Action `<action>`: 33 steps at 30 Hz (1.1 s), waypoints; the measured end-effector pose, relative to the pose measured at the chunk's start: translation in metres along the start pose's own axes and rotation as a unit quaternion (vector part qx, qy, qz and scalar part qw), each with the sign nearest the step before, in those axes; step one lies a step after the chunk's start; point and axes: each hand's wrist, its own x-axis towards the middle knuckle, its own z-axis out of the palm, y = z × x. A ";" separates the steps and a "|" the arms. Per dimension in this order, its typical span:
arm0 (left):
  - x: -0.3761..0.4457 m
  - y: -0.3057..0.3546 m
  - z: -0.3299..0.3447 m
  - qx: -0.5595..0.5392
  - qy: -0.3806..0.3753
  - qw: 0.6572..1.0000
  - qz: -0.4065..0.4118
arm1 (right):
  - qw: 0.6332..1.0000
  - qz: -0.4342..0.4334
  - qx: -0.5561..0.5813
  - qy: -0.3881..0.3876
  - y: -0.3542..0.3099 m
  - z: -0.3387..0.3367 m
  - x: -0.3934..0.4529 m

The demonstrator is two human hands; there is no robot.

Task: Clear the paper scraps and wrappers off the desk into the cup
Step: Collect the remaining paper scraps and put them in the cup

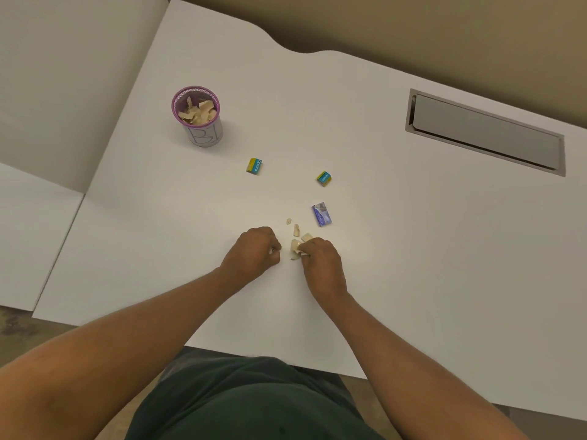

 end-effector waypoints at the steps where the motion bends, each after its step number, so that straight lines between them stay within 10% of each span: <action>1: 0.000 -0.003 -0.003 -0.021 0.006 1.000 -0.012 | 0.999 0.013 0.029 0.013 0.000 -0.001 0.000; 16: 0.078 -0.031 -0.192 -0.138 0.279 0.944 -0.110 | 0.969 0.123 0.208 0.052 -0.001 0.007 -0.003; 33: 0.170 -0.062 -0.223 0.099 0.108 0.974 -0.171 | 0.956 0.121 0.256 0.077 -0.025 0.005 0.002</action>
